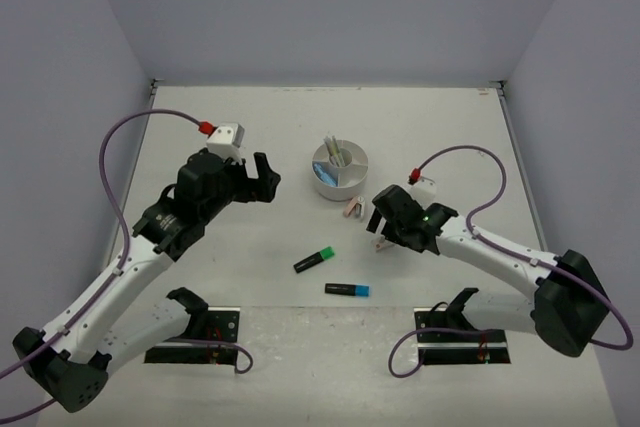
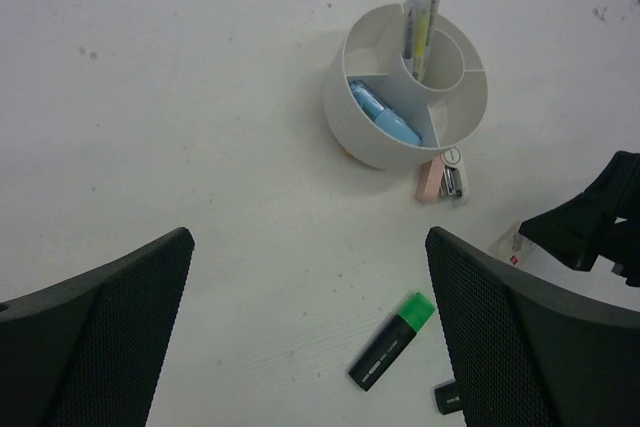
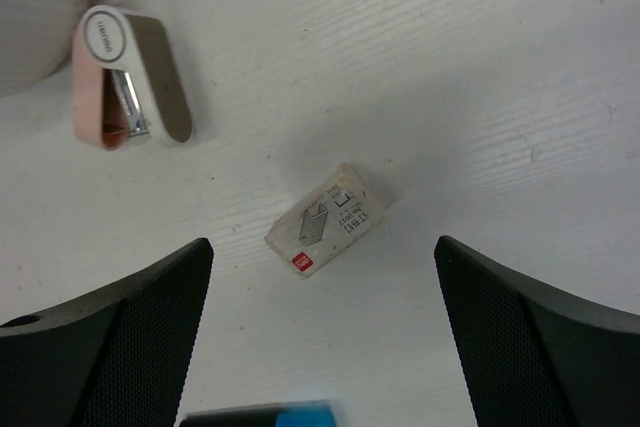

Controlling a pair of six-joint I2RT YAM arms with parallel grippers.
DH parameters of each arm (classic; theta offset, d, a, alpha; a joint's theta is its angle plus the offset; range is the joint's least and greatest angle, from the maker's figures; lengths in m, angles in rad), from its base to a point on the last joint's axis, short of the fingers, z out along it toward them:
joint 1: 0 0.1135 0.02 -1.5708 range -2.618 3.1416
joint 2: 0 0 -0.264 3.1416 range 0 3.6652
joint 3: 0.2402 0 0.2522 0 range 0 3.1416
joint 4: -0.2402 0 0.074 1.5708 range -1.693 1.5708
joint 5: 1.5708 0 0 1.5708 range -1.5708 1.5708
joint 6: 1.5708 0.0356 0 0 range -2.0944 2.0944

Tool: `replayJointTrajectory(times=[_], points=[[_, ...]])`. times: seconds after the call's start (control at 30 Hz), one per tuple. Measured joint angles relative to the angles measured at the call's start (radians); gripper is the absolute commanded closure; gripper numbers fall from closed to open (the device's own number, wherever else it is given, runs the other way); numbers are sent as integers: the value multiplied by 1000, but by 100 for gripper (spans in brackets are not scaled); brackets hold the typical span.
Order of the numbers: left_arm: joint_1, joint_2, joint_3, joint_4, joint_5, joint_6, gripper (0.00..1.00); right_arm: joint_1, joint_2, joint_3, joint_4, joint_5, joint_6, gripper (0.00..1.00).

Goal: Sort the stationery into containers
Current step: Pick up the stationery from the center of the board.

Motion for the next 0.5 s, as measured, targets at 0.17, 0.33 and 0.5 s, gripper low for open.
replayJointTrajectory(times=[0.17,0.33,0.5], points=[[0,-74,-49,-30,11,9,0,7,116,28,-56,13,174,14],[0,-144,-93,-60,30,13,0,24,243,82,-70,2,293,20],[0,-158,-110,-61,45,15,0,64,349,143,-76,-12,389,33]])
